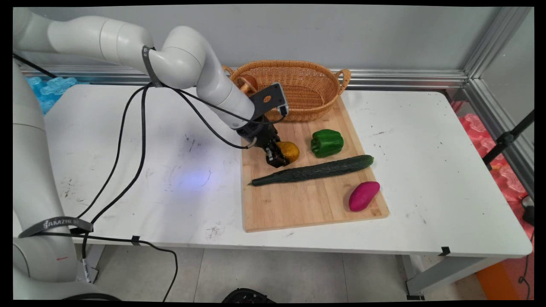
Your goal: Place the picked object in the vegetable basket
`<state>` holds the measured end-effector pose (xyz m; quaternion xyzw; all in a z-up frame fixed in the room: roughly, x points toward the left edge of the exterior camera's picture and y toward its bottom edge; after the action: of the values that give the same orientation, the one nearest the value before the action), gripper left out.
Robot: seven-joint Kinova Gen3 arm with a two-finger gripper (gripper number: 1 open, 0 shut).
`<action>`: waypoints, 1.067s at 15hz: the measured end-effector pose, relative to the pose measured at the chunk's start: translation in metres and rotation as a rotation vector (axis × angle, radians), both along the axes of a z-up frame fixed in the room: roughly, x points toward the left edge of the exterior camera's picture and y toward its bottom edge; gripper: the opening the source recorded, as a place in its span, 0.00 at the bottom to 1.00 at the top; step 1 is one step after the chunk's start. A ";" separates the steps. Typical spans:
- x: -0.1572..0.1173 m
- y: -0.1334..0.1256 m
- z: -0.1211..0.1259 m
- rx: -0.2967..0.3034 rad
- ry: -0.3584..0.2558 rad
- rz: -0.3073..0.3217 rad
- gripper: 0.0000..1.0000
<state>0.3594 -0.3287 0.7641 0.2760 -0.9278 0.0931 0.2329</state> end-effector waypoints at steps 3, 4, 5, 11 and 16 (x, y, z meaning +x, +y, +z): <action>-0.004 -0.004 0.002 0.000 0.005 0.000 0.00; -0.005 -0.006 0.006 -0.002 0.008 0.000 0.00; -0.006 -0.007 0.011 -0.004 0.009 0.000 0.00; -0.010 -0.029 0.064 -0.038 0.014 -0.009 0.00; -0.016 -0.064 0.105 -0.111 0.026 0.002 0.00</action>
<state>0.3432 -0.3928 0.8690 0.2650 -0.9177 0.1412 0.2600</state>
